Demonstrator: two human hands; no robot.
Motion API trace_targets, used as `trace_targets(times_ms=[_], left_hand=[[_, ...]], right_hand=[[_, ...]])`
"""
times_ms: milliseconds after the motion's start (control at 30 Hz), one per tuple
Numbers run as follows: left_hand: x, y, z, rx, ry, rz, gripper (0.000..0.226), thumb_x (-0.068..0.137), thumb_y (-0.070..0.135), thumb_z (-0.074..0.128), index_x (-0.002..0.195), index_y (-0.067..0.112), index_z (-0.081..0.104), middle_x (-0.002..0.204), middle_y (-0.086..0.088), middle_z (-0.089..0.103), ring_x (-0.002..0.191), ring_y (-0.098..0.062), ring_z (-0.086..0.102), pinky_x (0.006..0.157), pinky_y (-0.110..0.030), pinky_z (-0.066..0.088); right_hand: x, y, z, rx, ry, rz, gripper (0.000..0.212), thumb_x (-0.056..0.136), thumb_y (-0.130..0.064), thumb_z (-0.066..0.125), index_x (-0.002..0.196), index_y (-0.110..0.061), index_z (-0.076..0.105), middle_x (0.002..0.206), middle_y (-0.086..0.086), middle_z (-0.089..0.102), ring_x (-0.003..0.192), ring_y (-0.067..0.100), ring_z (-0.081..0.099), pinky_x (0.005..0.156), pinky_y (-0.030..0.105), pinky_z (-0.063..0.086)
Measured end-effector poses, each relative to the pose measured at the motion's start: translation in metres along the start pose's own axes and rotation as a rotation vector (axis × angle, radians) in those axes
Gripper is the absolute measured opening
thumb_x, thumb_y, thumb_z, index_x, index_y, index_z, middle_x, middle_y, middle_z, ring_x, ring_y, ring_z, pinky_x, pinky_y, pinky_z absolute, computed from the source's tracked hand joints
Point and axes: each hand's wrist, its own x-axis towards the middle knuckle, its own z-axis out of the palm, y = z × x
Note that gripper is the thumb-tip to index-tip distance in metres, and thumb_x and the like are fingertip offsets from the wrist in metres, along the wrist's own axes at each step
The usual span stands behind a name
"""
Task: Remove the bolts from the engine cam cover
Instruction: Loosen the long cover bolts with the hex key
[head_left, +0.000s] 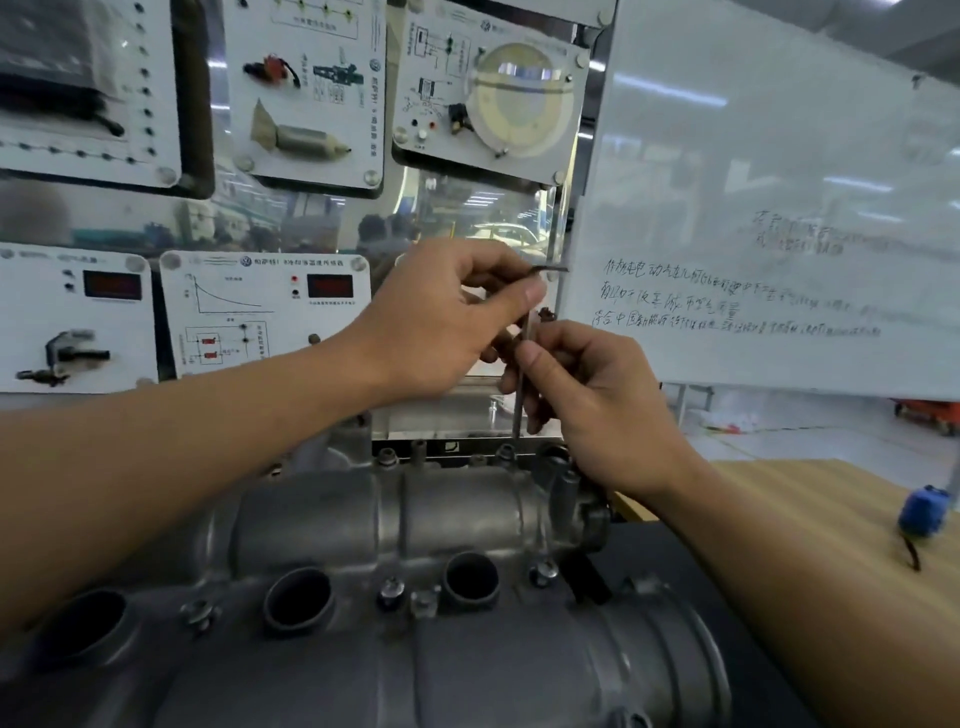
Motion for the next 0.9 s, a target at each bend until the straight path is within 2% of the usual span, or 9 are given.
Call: trace_targets(times_ms=[67,167,233,333,433,600,700,767,900], left_hand=[[0.001,0.002,-0.004,-0.013,0.020,0.003,0.006,0.093,0.018,0.066,0.089,0.022,0.070,0.072,0.005,0.070,0.056,-0.017,0.068,0.051,-0.025,0.055],[-0.004,0.000,-0.007,0.007,0.015,-0.019,0.005,0.093,0.019,0.067,0.089,0.023,0.070,0.071,0.007,0.070,0.056,-0.016,0.067,0.050,-0.027,0.055],[-0.007,-0.003,-0.008,0.018,0.018,-0.050,0.006,0.093,0.021,0.067,0.089,0.025,0.069,0.072,0.010,0.069,0.058,-0.018,0.068,0.049,-0.029,0.055],[-0.007,-0.003,-0.007,0.041,0.032,-0.060,0.008,0.093,0.021,0.066,0.087,0.026,0.069,0.074,0.010,0.069,0.063,-0.020,0.069,0.051,-0.025,0.055],[-0.008,-0.004,-0.005,0.052,0.022,-0.056,0.009,0.093,0.019,0.066,0.087,0.025,0.069,0.078,0.001,0.070,0.063,-0.009,0.067,0.053,-0.017,0.051],[-0.008,-0.003,-0.004,0.032,0.001,-0.100,0.010,0.093,0.022,0.066,0.087,0.030,0.068,0.080,0.008,0.071,0.067,-0.014,0.071,0.047,-0.020,0.050],[-0.007,-0.001,-0.002,0.032,-0.007,-0.098,0.010,0.093,0.021,0.066,0.087,0.028,0.069,0.081,0.007,0.071,0.070,-0.018,0.072,0.047,-0.021,0.051],[-0.007,0.000,-0.001,0.042,-0.017,-0.092,0.010,0.093,0.021,0.066,0.086,0.027,0.070,0.083,0.004,0.072,0.071,-0.022,0.071,0.046,-0.024,0.052],[-0.007,0.000,0.000,0.057,-0.053,-0.059,0.011,0.094,0.019,0.064,0.090,0.018,0.074,0.084,-0.013,0.072,0.077,-0.039,0.066,0.054,-0.044,0.055]], right_hand=[[0.003,-0.005,0.006,0.005,0.014,-0.013,0.017,0.101,-0.006,0.052,0.090,0.001,0.063,0.067,-0.002,0.065,0.052,0.017,0.054,0.050,0.029,0.052],[0.000,-0.005,0.012,-0.065,-0.005,0.038,0.016,0.102,-0.009,0.051,0.089,-0.007,0.061,0.067,-0.009,0.064,0.053,0.014,0.052,0.051,0.042,0.050],[0.000,-0.004,0.013,-0.105,-0.018,0.061,0.016,0.102,-0.010,0.051,0.090,-0.003,0.059,0.067,-0.011,0.064,0.055,0.012,0.051,0.050,0.042,0.050],[0.001,-0.006,0.012,-0.118,-0.021,0.084,0.017,0.102,-0.010,0.050,0.092,0.001,0.057,0.071,-0.006,0.066,0.056,0.015,0.053,0.050,0.039,0.051],[0.000,-0.007,0.012,-0.148,-0.034,0.107,0.016,0.102,-0.011,0.050,0.091,-0.004,0.059,0.074,-0.003,0.068,0.059,0.021,0.055,0.053,0.047,0.052],[-0.001,-0.001,0.011,-0.190,0.005,0.083,0.020,0.102,-0.015,0.050,0.086,-0.009,0.061,0.071,0.003,0.066,0.054,0.023,0.054,0.054,0.057,0.051],[-0.002,0.001,0.011,-0.148,0.026,0.097,0.020,0.100,-0.017,0.050,0.087,-0.007,0.061,0.067,-0.003,0.065,0.050,0.017,0.053,0.051,0.054,0.051],[-0.002,0.002,0.011,-0.128,0.031,0.110,0.021,0.098,-0.020,0.050,0.087,-0.006,0.062,0.068,0.000,0.065,0.050,0.018,0.054,0.051,0.051,0.051],[-0.002,0.000,0.011,-0.084,0.034,0.115,0.023,0.101,-0.011,0.050,0.080,-0.009,0.060,0.068,-0.002,0.066,0.052,0.018,0.054,0.051,0.046,0.051]])
